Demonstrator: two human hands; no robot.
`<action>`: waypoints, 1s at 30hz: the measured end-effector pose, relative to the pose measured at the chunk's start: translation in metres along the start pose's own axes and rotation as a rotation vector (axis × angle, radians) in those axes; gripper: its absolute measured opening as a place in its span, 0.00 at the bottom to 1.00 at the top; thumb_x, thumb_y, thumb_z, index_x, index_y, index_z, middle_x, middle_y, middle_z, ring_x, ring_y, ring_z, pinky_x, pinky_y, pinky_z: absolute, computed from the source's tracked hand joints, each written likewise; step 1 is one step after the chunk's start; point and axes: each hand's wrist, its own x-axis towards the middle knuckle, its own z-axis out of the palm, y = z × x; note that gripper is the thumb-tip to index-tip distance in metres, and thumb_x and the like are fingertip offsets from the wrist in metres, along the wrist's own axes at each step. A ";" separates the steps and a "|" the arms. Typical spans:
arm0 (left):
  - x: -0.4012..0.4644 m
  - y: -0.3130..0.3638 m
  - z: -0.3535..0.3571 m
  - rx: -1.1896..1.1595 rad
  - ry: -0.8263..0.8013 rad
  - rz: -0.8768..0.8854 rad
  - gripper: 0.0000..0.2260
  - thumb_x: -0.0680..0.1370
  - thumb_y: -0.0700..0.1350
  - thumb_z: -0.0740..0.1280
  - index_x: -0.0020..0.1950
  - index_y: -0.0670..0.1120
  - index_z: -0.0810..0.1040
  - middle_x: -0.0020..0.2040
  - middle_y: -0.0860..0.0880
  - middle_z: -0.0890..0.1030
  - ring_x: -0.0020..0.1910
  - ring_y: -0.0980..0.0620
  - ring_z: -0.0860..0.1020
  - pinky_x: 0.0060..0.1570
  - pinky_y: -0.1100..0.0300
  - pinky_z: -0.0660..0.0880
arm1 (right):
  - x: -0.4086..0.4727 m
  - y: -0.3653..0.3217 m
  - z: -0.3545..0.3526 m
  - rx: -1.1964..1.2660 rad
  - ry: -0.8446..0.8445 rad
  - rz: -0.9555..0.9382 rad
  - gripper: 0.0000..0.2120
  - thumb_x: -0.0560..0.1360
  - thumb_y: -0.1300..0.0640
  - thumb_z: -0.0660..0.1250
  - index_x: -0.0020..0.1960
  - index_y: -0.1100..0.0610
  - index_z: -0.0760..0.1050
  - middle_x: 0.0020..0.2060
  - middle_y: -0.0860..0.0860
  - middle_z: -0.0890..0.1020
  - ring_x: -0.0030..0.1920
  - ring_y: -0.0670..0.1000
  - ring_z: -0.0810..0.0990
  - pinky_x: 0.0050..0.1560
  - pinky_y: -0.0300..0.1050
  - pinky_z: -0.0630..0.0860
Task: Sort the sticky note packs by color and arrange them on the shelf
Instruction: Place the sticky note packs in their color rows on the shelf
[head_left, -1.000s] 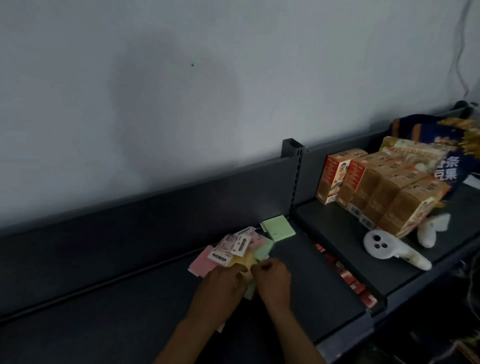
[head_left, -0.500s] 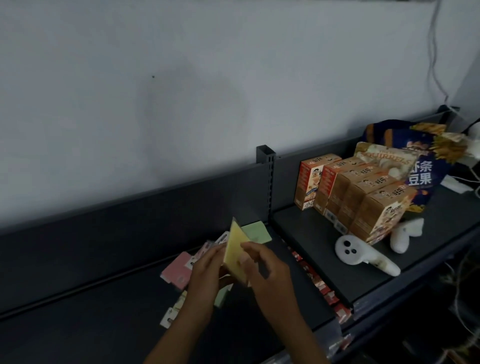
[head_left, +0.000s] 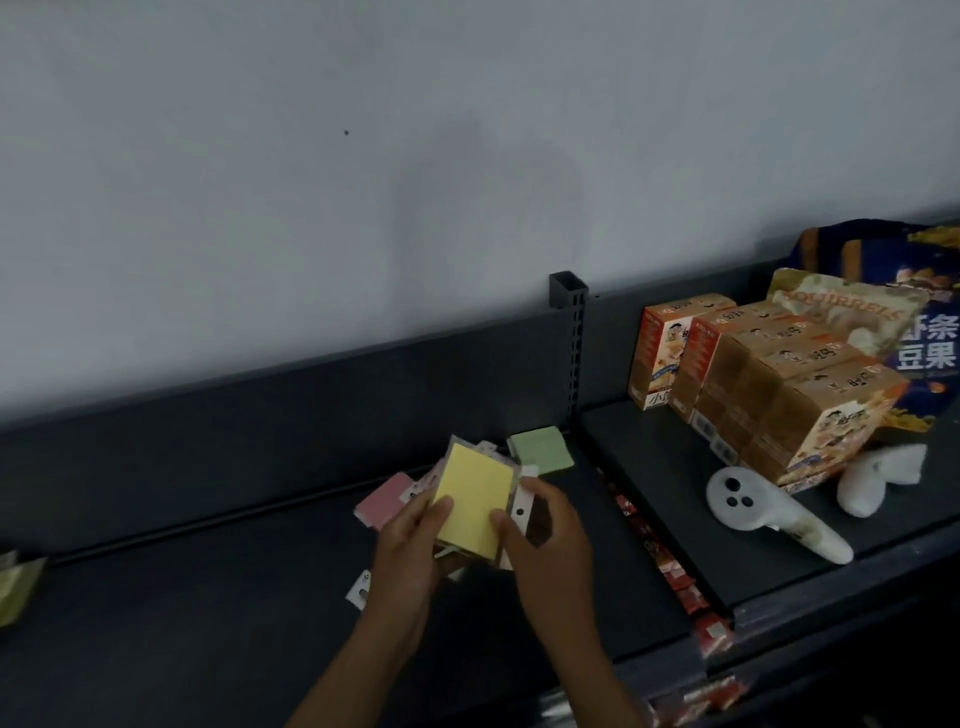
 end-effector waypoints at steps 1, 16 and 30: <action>-0.003 -0.001 -0.008 0.008 0.025 -0.004 0.08 0.81 0.43 0.66 0.57 0.43 0.82 0.49 0.44 0.86 0.46 0.45 0.84 0.50 0.43 0.82 | -0.002 0.002 0.008 0.037 -0.029 0.021 0.17 0.76 0.52 0.73 0.63 0.44 0.74 0.56 0.42 0.79 0.55 0.38 0.78 0.48 0.32 0.76; -0.043 0.026 -0.173 0.041 0.346 0.073 0.08 0.81 0.42 0.66 0.55 0.42 0.83 0.50 0.42 0.86 0.49 0.44 0.84 0.51 0.45 0.81 | -0.056 -0.017 0.168 0.067 -0.372 -0.003 0.12 0.77 0.60 0.71 0.57 0.49 0.78 0.48 0.43 0.80 0.46 0.36 0.76 0.41 0.27 0.72; -0.094 0.045 -0.355 0.433 0.421 0.246 0.09 0.81 0.47 0.67 0.44 0.44 0.81 0.39 0.36 0.77 0.35 0.49 0.73 0.37 0.54 0.70 | -0.156 -0.050 0.317 0.041 -0.477 -0.047 0.14 0.77 0.59 0.71 0.59 0.45 0.77 0.55 0.41 0.80 0.55 0.41 0.78 0.51 0.37 0.76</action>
